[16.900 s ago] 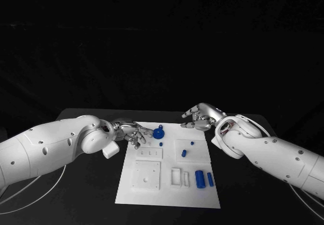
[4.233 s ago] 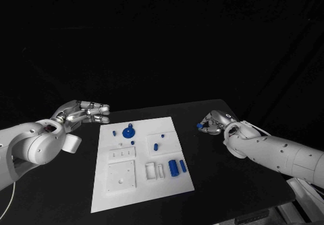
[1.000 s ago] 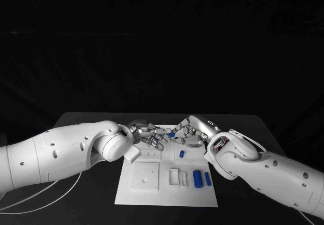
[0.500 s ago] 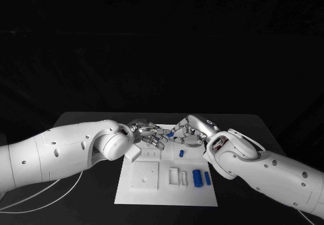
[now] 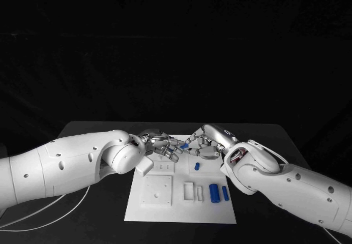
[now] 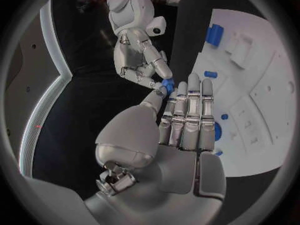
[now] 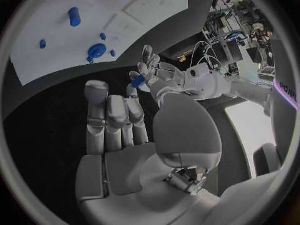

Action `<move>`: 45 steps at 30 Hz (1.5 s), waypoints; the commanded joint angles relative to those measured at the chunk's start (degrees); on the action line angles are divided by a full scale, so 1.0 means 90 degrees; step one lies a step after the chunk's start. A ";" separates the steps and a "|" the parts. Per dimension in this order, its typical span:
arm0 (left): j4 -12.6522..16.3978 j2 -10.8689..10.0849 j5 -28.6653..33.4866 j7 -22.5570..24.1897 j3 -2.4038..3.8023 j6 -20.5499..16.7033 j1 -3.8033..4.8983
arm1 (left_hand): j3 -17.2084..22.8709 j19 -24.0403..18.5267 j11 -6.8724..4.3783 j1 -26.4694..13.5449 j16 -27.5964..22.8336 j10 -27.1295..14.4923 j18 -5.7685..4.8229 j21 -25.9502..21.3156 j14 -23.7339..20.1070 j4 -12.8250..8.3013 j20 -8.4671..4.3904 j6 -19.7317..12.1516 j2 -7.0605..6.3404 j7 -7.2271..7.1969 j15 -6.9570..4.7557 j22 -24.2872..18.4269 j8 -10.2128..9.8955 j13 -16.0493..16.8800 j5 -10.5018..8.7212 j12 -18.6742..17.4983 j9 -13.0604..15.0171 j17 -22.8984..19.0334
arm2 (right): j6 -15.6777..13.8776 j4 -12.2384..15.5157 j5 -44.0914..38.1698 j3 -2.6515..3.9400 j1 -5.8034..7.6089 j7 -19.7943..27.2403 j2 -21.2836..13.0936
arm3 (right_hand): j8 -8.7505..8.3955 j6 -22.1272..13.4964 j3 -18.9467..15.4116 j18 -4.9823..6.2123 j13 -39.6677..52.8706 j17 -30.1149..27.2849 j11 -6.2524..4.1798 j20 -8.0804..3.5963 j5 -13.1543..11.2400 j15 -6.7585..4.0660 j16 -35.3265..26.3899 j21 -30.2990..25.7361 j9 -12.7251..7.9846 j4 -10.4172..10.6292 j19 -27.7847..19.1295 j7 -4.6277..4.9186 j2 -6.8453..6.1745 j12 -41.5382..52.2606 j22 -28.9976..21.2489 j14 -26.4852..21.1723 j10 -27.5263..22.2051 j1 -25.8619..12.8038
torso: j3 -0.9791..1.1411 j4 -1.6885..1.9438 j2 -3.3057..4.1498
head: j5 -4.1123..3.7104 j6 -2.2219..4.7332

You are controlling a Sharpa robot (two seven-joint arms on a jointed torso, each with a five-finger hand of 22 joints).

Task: Assemble the parts on the task board

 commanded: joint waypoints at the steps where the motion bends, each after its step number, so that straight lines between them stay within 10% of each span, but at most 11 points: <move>1: 0.0000 0.0005 -0.0004 0.0017 -0.0015 0.0029 -0.0003 | 0.0011 -0.0045 0.0006 -0.0055 0.0047 0.0002 0.0027 0.0058 -0.0038 -0.0074 -0.0005 0.0053 -0.0018 -0.0012 0.0006 0.0030 0.0046 -0.0001 0.0016 -0.0004 0.0013 -0.0007 | -0.0187 0.0030 -0.0053 0.0007 0.0005 0.0082 0.0014 | 0.0013 -0.0041 -0.0020 -0.0059 0.0001 0.0001 0.0010 -0.0032 0.0041 -0.0014 -0.0036 -0.0005 0.0002 -0.0026 0.0327 -0.0006 -0.0002 -0.0028 0.0094 0.0030 0.0011 0.0061 | 0.0000 -0.0002 0.0001 | -0.0003 0.0003; 8: 0.0003 0.0000 -0.0012 -0.0001 -0.0031 0.0082 -0.0003 | -0.0056 -0.0089 0.0005 -0.0084 0.0049 -0.0002 0.0024 0.0113 -0.0048 -0.0127 0.0005 0.0056 -0.0006 -0.0018 0.0010 0.0047 0.0045 -0.0001 -0.0185 -0.0005 0.0012 -0.0007 | -0.0255 0.0023 -0.0052 0.0008 0.0005 0.0090 0.0016 | 0.0013 -0.0041 -0.0020 -0.0059 0.0001 0.0001 0.0010 -0.0032 0.0041 -0.0014 -0.0036 -0.0005 0.0002 -0.0026 0.0327 -0.0006 -0.0002 -0.0028 0.0094 0.0030 0.0011 0.0061 | 0.0002 -0.0002 0.0003 | -0.0004 -0.0007; 13: -0.0002 -0.0006 -0.0012 -0.0007 -0.0037 0.0105 -0.0003 | -0.0293 -0.0048 0.0011 -0.0073 0.0054 -0.0022 0.0003 0.0028 -0.0052 -0.0049 0.0030 0.0042 0.0051 -0.0032 0.0023 -0.0027 0.0044 0.0000 -0.1022 -0.0004 0.0011 -0.0006 | -0.0270 0.0019 -0.0052 0.0008 0.0005 0.0097 0.0015 | 0.0012 -0.0039 -0.0012 -0.0056 0.0002 0.0005 0.0008 -0.0032 0.0041 -0.0015 -0.0034 -0.0004 0.0001 -0.0041 0.0326 -0.0003 -0.0006 -0.0028 0.0093 0.0033 0.0012 0.0069 | 0.0001 -0.0001 0.0000 | 0.0002 -0.0006; 18: -0.0011 0.0005 0.0046 0.0077 -0.0042 0.0069 -0.0005 | -0.0643 0.0082 -0.0038 0.0268 0.0068 0.0126 -0.0002 -0.0141 -0.0041 -0.0192 0.0002 0.0170 0.0304 -0.0069 -0.0002 -0.0182 0.0078 0.0003 -0.0887 0.0014 0.0042 -0.0003 | -0.0248 0.0017 -0.0052 0.0008 0.0005 0.0101 0.0011 | 0.0012 -0.0039 -0.0012 -0.0056 0.0002 0.0005 0.0008 -0.0032 0.0041 -0.0015 -0.0034 -0.0004 0.0001 -0.0041 0.0326 -0.0003 -0.0006 -0.0028 0.0093 0.0033 0.0012 0.0069 | -0.0002 -0.0003 -0.0001 | 0.0012 0.0004; 20: -0.0014 0.0007 0.0080 0.0127 -0.0044 0.0012 -0.0006 | -0.0402 0.0056 -0.0099 0.0493 0.0074 0.0324 -0.0011 -0.0061 -0.0004 -0.0426 -0.0055 0.0312 0.0403 -0.0087 -0.0044 -0.0131 0.0081 0.0005 -0.1591 -0.0002 0.0100 -0.0003 | -0.0271 0.0020 -0.0044 0.0008 0.0005 0.0108 0.0001 | 0.0010 -0.0045 -0.0021 -0.0055 -0.0004 0.0000 0.0010 -0.0031 0.0035 -0.0014 -0.0044 -0.0007 0.0000 -0.0038 0.0325 -0.0001 -0.0012 -0.0037 0.0092 0.0031 0.0007 0.0049 | 0.0000 -0.0005 -0.0001 | 0.0014 0.0002; 37: -0.0108 -0.0111 0.0523 0.0473 -0.0048 -0.0379 -0.0014 | 0.0540 -0.0304 -0.0219 0.0298 0.0340 0.0737 -0.0033 0.0713 0.0162 -0.0400 -0.0173 0.0571 0.0097 -0.0185 -0.0153 0.0352 0.0064 0.0011 -0.1710 0.0004 0.0746 0.0034 | -0.0597 -0.0040 0.1280 0.0010 0.0000 0.1060 -0.0331 | 0.0012 -0.0630 -0.1114 0.0102 -0.0382 -0.0368 0.0142 0.0088 0.0800 0.0099 -0.0546 -0.1003 -0.0012 0.0194 0.0238 0.0188 0.0021 -0.0443 -0.0271 -0.0205 -0.0342 0.0066 | 0.0001 -0.0008 -0.0005 | 0.0035 0.0020; 45: -0.0136 -0.0190 0.1277 0.0788 -0.0047 -0.0250 -0.0044 | 0.0684 -0.0328 -0.0272 0.0284 0.0576 0.0911 -0.0058 0.0804 0.0186 -0.0271 -0.0205 0.0588 0.0053 -0.0228 -0.0197 0.0396 0.0077 0.0025 -0.1760 0.0018 0.1146 0.0091 | -0.0571 -0.0181 0.1452 0.0010 -0.0067 0.1448 -0.0313 | 0.0006 -0.1018 -0.1785 0.0198 -0.0786 -0.0755 0.0257 0.0203 0.1093 0.0205 -0.0956 -0.2047 -0.0023 -0.0268 0.0092 0.0327 0.0247 -0.0726 -0.0652 -0.0522 -0.0764 0.0377 | 0.0005 -0.0015 -0.0009 | 0.0067 0.0060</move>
